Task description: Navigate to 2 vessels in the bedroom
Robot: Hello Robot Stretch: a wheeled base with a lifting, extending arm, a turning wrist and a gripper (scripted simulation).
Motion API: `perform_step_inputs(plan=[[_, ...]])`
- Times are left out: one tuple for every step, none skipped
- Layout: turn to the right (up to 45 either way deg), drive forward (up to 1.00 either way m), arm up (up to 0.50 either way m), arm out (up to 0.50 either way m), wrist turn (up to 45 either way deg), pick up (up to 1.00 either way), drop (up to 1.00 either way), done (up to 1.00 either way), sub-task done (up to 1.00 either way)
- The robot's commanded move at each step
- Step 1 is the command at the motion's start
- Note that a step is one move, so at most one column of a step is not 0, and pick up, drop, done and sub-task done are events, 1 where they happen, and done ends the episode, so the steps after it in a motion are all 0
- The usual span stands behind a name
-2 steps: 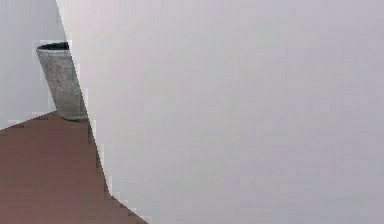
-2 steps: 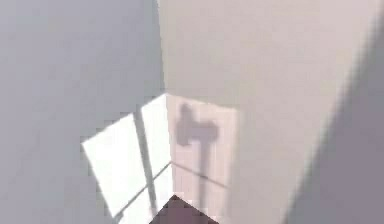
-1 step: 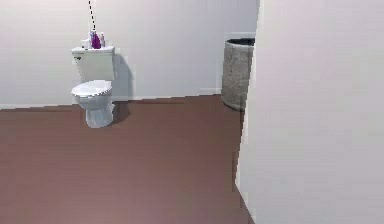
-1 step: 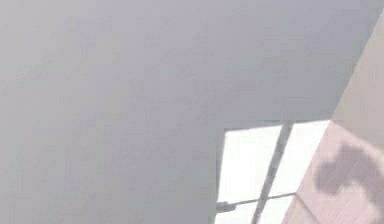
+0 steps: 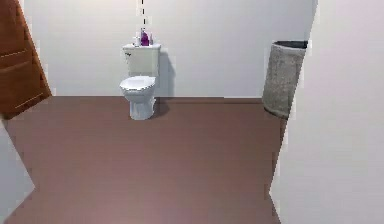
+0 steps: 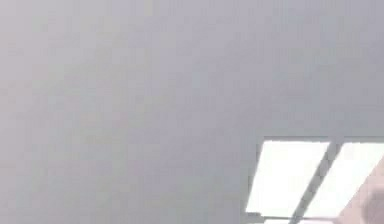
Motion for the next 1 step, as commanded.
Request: perform_step_inputs(plan=[[0.0,0.50,0.00,0.00,0.0,0.00,0.00,0.00,0.00]])
